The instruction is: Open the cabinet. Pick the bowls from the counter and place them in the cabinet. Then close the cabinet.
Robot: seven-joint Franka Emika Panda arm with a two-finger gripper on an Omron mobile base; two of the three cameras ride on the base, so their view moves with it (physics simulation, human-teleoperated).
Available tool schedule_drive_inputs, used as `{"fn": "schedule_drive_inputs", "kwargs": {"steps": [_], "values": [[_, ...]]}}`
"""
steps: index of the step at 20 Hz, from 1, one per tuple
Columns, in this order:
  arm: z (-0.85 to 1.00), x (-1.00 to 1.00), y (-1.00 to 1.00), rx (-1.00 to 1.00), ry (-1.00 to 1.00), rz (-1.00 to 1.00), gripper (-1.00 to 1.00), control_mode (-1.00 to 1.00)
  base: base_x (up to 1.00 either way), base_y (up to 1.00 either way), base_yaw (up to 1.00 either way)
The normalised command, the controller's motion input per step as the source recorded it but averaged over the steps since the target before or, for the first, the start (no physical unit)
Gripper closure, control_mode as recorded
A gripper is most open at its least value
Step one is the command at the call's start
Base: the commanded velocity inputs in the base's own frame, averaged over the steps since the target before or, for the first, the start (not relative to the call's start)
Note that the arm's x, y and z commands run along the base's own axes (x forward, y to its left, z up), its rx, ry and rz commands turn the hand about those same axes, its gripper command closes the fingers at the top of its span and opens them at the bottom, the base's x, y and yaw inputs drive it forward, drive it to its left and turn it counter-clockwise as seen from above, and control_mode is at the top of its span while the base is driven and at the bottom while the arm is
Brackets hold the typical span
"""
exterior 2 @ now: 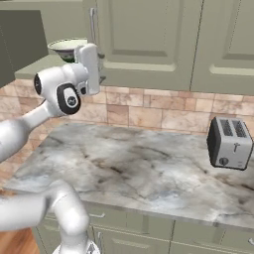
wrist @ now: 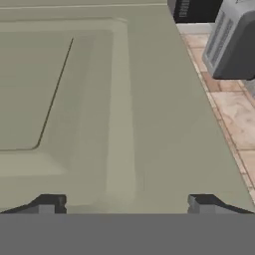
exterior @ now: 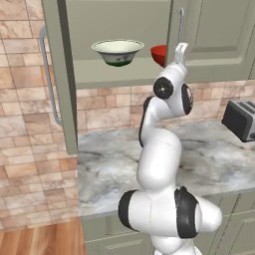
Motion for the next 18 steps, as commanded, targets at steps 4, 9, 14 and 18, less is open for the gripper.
{"fn": "schedule_drive_inputs", "kwargs": {"steps": [4,9,14,18], "values": [[1.0,-1.0,-0.67,0.39,0.0,0.0,-1.0,-1.0,0.0,0.0,0.0],[0.94,-1.0,-0.57,0.43,-0.02,0.02,-1.0,-1.0,0.0,0.0,0.0],[0.09,-1.0,0.25,0.1,-0.27,0.03,-1.0,-1.0,0.0,0.0,0.0],[-0.18,-1.0,0.72,-0.01,-0.42,0.07,-1.0,-1.0,0.0,0.0,0.0]]}}
